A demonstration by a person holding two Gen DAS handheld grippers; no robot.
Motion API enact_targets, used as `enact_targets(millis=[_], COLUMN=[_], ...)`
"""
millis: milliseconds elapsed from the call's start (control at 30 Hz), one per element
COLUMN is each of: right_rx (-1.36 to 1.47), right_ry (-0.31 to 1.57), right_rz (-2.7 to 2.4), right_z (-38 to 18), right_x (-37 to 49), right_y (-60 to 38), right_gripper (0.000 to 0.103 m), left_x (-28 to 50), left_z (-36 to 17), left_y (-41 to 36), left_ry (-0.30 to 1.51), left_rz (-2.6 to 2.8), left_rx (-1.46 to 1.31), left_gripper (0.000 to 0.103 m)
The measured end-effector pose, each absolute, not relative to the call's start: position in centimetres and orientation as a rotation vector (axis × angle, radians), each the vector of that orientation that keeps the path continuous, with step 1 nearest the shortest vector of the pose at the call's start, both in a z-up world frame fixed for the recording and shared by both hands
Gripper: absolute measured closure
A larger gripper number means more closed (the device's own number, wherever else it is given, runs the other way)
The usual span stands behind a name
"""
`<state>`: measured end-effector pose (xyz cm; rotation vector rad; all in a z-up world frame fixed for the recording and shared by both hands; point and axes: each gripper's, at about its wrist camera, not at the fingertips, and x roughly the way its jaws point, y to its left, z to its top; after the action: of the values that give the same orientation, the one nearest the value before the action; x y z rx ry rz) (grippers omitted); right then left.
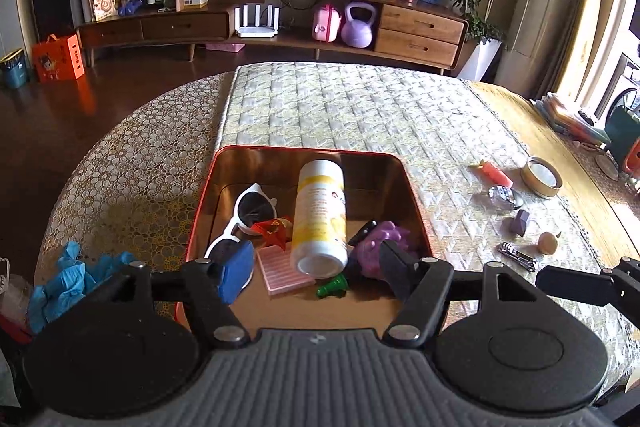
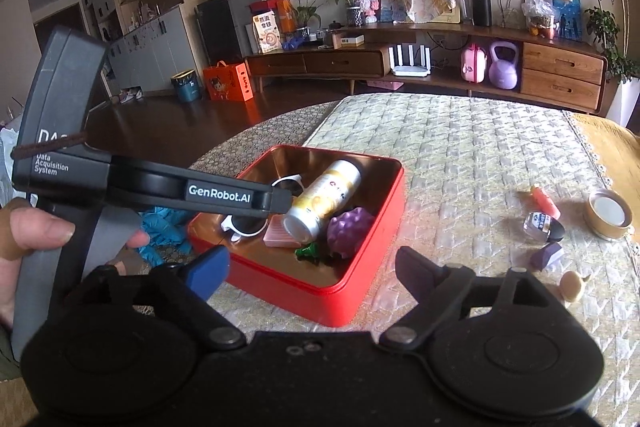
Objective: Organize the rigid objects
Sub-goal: 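Open both grippers to drop the packet and green piece into the tin, then move the left gripper to the nail clipper while the right gripper approaches the beige apple toy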
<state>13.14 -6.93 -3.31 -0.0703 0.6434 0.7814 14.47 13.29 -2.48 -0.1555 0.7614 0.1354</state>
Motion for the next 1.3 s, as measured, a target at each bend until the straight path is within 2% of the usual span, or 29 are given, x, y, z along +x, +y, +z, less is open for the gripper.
enact_targets(millis=[67,200,367,767,1300], right_rx=[-0.067,-0.043,0.017,-0.015,0.015], right_ry=[0.622,0.602,0.619,0.671,0.73], right_rz=[0.77,0.734,0.671,0.55,0.471], right_z=[-3.0,-2.8,-3.2,-5.3,-7.5], right_x=[12.6,12.2,12.7,14.2,20.0], right_y=[-7.9,-10.1,-13.8,-21.6,-26.2], right_gripper=[0.0,0.0,0.0,0.0,0.001], left_x=[14.1,13.6,13.3,14.5,18.8], left_z=[-2.2,-1.9,-1.7,-3.2,-8.2], left_y=[12.6,11.1,9.2,2.6,-5.2], left_ry=[0.755,0.749,0.734,0.73,0.775], left_rz=[0.126,0.114,0.091,-0.042,-0.212], left_rx=[-0.151,-0.153,-0.168,-0.122,-0.017], left_gripper=[0.03,0.024,0.022,0.022,0.022])
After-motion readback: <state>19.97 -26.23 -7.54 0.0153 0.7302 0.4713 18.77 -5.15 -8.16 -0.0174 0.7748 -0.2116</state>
